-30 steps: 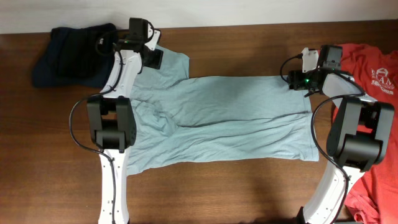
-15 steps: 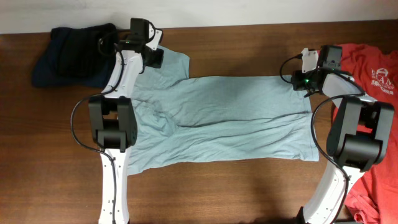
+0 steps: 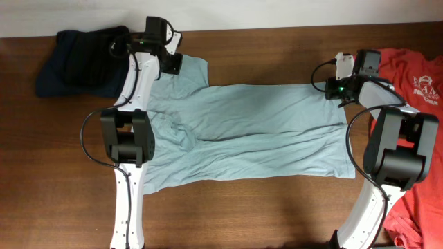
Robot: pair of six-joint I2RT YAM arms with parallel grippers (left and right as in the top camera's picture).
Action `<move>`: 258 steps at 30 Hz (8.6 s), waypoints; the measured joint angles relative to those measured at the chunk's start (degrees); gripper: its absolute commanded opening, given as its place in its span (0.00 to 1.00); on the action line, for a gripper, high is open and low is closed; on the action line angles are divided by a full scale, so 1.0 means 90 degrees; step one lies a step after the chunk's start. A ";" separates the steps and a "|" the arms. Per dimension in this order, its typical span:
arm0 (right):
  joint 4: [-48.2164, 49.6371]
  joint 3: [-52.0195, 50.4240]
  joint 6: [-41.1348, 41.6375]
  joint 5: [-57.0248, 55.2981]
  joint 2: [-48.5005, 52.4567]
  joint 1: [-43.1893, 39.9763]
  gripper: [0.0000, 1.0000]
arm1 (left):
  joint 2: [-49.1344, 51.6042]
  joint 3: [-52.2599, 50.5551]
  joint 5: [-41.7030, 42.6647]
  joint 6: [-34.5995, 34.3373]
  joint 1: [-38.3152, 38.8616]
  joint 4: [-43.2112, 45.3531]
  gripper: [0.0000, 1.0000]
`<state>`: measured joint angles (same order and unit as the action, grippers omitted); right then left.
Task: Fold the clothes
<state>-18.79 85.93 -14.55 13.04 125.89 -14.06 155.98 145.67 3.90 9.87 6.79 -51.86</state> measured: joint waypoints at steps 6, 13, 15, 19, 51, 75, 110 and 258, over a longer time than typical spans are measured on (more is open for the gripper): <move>-0.0146 0.0124 -0.0002 0.0000 -0.0002 0.0000 0.04 | 0.0017 0.1129 -0.0175 0.0000 0.0000 -0.1144 0.01; -0.0758 0.0131 -0.0002 0.0000 -0.0180 0.0000 0.04 | 0.0017 0.1967 -0.0262 0.0000 0.0000 -0.2708 0.01; -0.0993 0.0131 -0.0002 -0.0002 -0.0301 0.0000 0.04 | 0.0017 0.2040 -0.0267 0.0000 0.0000 -0.2975 0.01; -0.1411 0.0131 -0.0005 -0.0002 -0.0753 0.0000 0.04 | 0.0017 0.2329 -0.0265 -0.0129 -0.0012 -0.3645 0.01; -0.3745 0.0185 0.0155 0.0000 -0.2115 0.0000 0.04 | -0.2057 0.1851 0.0469 -0.1396 -0.0180 -0.4962 0.01; -0.6489 0.0408 0.1433 -0.1018 -0.2448 0.0000 0.04 | -0.2946 -0.2752 0.0221 -0.1552 -0.0180 -0.4962 0.01; -0.6105 -0.1205 0.2458 -0.2059 -0.2450 -0.0024 0.04 | -0.4748 -0.7514 -0.0869 -0.2737 -0.0425 -0.2992 0.01; -0.4906 -0.2246 0.2118 -0.1049 -0.2115 0.1766 0.04 | -0.4736 -0.7050 0.0214 -0.2659 -0.0053 -0.1494 0.07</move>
<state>-62.94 65.71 4.51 3.60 106.85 1.83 113.36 82.21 5.82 -14.06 6.31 -65.30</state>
